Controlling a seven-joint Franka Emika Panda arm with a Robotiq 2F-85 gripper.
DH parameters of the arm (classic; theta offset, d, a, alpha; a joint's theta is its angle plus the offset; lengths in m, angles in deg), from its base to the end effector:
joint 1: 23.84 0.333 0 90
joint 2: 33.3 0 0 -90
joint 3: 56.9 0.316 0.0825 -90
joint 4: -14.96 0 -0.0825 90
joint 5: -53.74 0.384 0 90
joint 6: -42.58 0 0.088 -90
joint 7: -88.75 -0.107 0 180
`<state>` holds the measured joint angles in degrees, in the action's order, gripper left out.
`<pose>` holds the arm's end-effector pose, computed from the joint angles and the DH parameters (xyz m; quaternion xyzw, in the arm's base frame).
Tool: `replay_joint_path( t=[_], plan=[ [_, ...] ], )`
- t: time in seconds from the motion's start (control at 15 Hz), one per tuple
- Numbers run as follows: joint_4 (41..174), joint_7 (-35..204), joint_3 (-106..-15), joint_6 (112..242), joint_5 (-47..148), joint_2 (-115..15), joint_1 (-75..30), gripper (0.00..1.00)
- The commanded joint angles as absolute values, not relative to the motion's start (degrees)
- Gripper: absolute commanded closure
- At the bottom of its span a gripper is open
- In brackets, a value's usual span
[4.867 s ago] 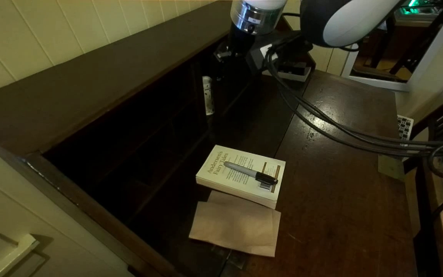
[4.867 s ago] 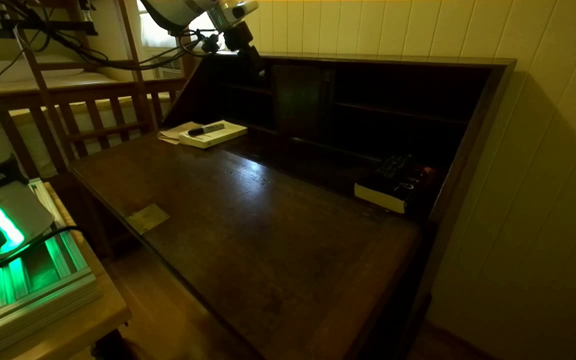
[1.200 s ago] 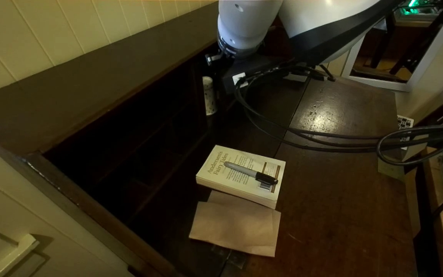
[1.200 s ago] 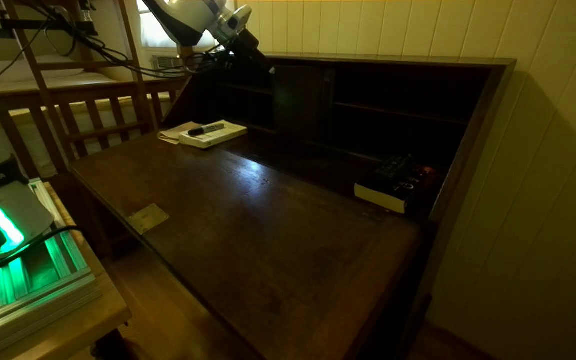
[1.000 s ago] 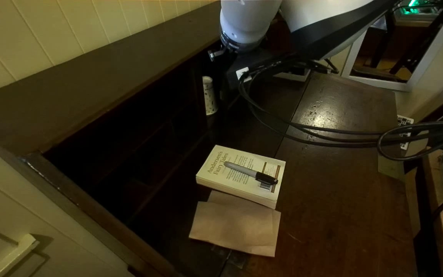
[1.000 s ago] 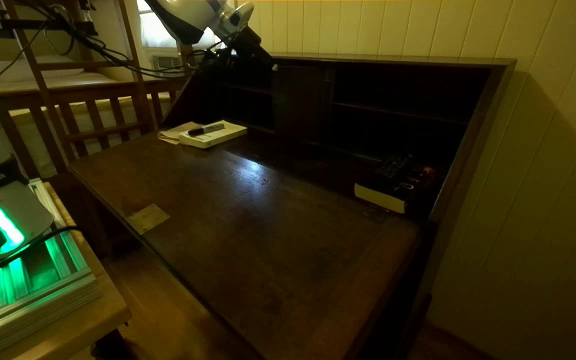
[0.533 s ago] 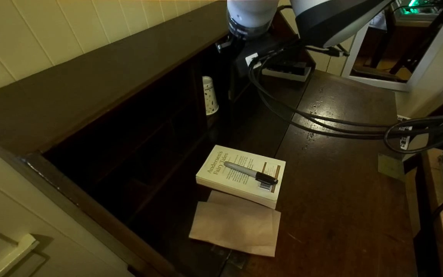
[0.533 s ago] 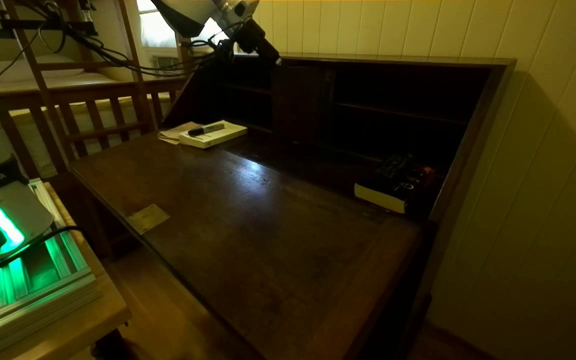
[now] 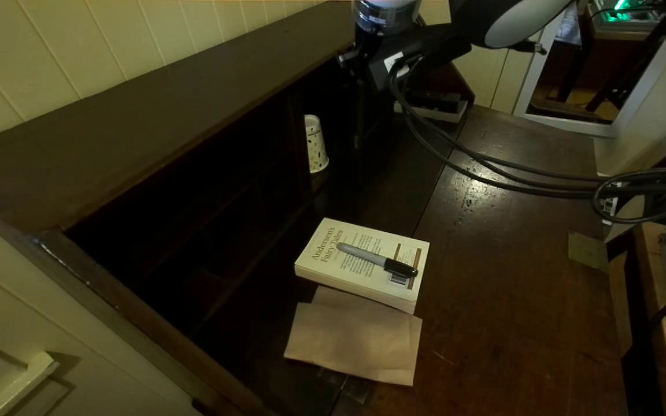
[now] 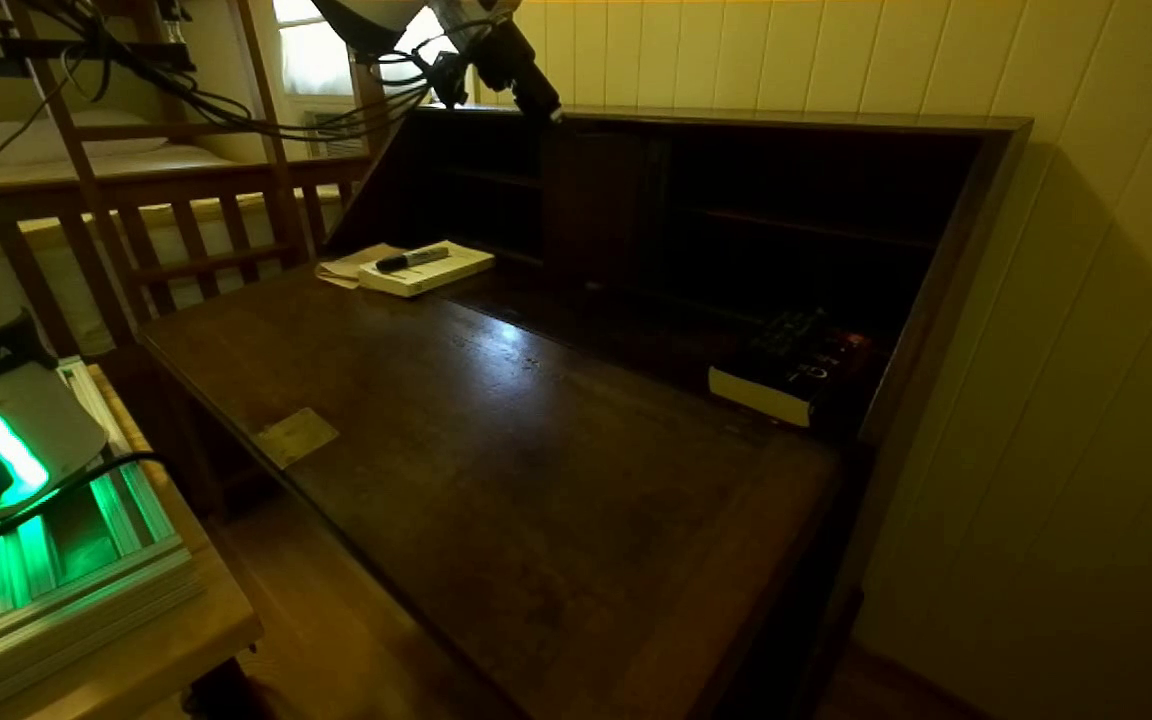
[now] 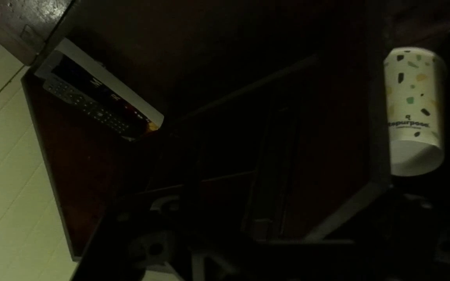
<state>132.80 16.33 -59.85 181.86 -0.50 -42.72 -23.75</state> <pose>0.5970 -0.0315 0.3793 0.8909 -0.2917 0.2671 0.2232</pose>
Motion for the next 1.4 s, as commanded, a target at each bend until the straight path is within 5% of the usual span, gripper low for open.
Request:
replay_joint_path(
  t=[0.0, 1.33],
  plan=[
    [134.15, 23.95, -59.91, 181.94, 6.07, -41.52, -24.90, 0.00],
    [133.95, 29.58, -65.51, 177.50, 3.76, -39.80, -27.47, 0.00]
  ],
)
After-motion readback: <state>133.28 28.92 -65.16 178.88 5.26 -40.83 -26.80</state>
